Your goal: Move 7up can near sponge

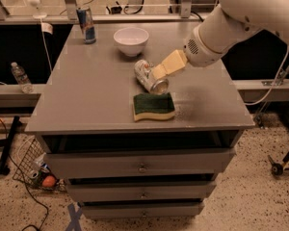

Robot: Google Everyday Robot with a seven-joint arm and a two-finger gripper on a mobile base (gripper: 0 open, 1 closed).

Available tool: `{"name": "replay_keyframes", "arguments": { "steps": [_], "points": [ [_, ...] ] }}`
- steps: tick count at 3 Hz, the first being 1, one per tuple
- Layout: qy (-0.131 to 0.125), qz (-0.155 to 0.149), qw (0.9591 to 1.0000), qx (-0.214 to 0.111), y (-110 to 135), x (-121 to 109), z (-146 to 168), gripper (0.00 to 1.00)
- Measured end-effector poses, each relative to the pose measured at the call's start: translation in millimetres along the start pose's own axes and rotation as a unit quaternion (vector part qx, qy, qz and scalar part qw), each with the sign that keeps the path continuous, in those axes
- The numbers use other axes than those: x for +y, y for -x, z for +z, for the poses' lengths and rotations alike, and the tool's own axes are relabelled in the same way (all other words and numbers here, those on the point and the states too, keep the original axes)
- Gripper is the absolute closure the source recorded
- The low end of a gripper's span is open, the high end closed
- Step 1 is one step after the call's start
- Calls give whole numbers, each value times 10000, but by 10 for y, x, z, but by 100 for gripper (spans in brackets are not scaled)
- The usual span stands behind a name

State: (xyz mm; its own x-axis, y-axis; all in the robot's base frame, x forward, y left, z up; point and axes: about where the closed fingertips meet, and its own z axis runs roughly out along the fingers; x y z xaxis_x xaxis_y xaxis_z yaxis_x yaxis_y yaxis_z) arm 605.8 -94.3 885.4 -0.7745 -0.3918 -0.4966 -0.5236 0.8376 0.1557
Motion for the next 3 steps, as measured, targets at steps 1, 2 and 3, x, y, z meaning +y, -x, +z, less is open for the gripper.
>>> {"name": "replay_keyframes", "arguments": {
  "steps": [1,2,3],
  "points": [
    [-331,412,9978,-394,-201,-251,-358,0],
    [-510,960,9904,-857,-487,-571,-650,0],
    [-541,1023,9889,-933,-506,-619,-694,0]
  ]
}}
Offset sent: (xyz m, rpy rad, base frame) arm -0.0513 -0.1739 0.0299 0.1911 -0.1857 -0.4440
